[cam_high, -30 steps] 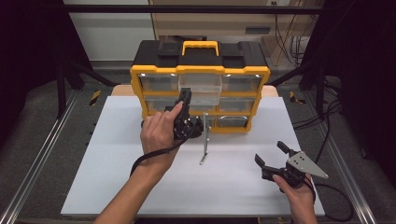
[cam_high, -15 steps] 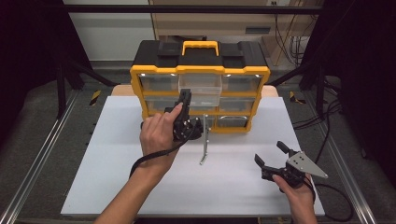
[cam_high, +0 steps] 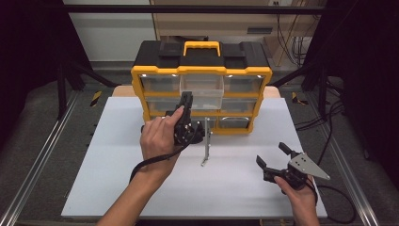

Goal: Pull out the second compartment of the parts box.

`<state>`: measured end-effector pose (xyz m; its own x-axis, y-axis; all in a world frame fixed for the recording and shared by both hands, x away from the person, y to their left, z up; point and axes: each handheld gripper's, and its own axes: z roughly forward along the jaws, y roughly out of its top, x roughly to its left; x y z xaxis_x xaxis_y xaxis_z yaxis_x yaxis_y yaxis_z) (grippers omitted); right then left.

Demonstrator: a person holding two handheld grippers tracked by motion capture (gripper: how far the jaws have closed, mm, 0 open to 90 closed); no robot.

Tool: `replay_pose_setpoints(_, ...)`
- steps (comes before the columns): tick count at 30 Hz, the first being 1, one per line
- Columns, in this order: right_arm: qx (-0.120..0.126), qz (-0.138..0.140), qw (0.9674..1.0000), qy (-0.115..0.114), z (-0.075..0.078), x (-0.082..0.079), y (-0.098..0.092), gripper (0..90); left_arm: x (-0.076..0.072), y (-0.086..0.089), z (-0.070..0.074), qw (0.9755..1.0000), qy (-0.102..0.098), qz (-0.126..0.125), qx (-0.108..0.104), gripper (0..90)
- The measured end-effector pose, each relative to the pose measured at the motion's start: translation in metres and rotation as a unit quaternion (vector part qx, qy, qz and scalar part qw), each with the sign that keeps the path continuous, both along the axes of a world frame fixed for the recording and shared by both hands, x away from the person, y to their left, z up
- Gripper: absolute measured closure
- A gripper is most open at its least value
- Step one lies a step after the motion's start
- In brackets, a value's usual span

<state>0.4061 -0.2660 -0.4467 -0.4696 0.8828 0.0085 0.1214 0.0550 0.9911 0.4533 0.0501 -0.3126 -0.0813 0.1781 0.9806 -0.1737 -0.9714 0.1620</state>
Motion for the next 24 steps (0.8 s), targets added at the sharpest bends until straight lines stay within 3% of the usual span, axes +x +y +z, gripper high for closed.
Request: replay_pose_setpoints(24,-0.002,0.001,1.0000,0.001,-0.001,0.001,0.000,4.9,-0.014,0.000,-0.002,1.0000,0.003,-0.001,0.003,78.0)
